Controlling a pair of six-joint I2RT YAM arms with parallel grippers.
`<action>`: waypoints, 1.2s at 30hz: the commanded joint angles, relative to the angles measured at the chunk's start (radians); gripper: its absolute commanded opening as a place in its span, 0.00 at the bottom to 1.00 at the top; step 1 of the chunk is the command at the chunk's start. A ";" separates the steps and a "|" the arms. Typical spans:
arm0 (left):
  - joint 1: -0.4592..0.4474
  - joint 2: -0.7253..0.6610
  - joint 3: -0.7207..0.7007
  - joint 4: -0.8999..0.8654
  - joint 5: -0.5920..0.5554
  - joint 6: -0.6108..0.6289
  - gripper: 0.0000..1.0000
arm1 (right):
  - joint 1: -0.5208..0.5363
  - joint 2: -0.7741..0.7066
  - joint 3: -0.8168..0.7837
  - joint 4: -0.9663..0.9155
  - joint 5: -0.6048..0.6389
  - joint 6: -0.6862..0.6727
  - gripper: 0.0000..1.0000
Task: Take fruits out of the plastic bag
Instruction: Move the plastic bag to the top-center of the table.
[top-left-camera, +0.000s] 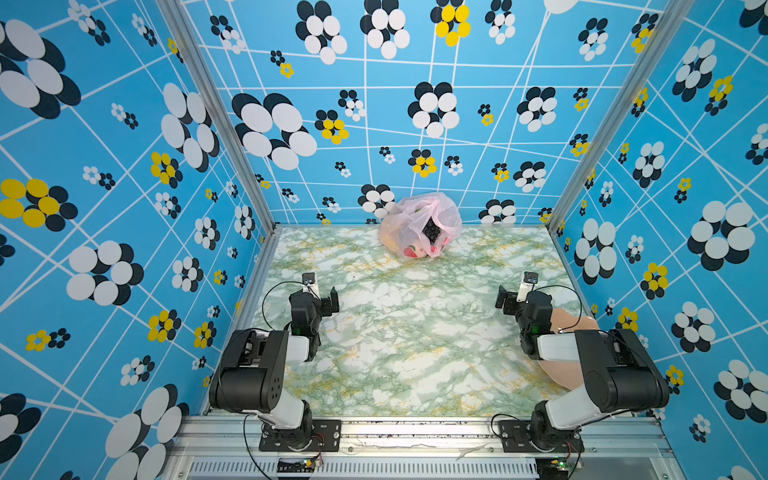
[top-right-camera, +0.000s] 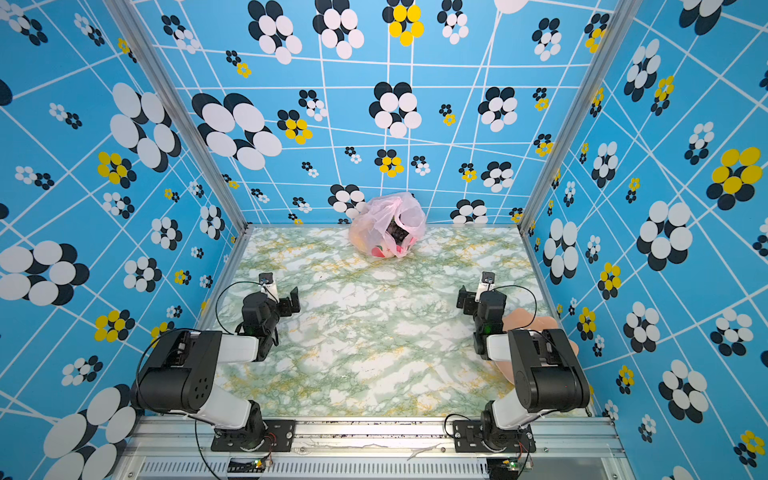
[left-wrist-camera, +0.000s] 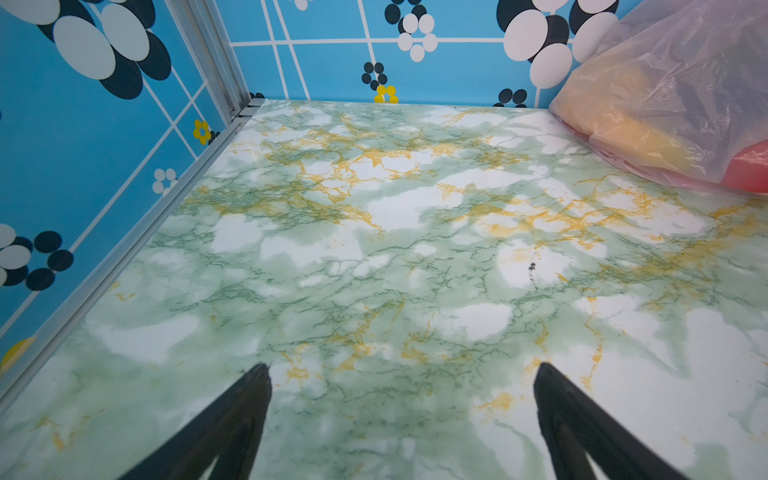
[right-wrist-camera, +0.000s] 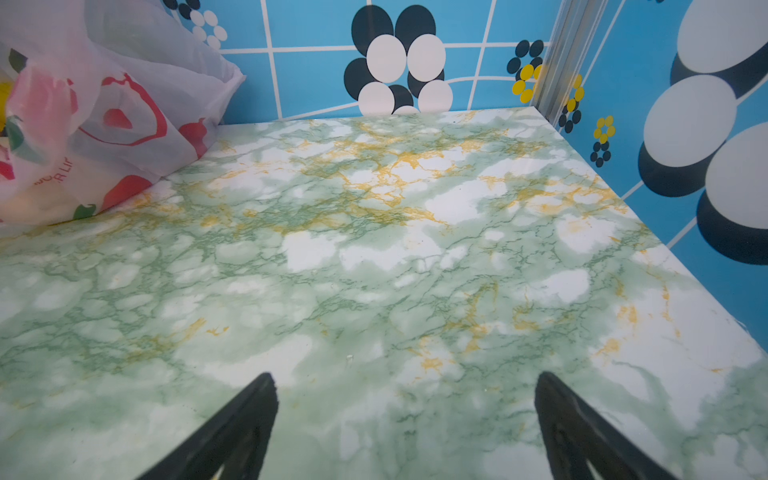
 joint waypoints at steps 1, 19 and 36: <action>-0.004 0.003 0.017 0.005 -0.009 0.016 0.99 | -0.005 0.000 0.012 -0.002 -0.009 -0.006 0.99; -0.157 -0.248 -0.022 -0.155 -0.112 0.122 0.99 | 0.027 -0.204 -0.045 -0.067 -0.059 -0.069 0.99; -0.057 -0.712 0.115 -0.705 -0.083 -0.545 0.99 | 0.082 -0.546 0.225 -0.715 -0.018 0.507 0.99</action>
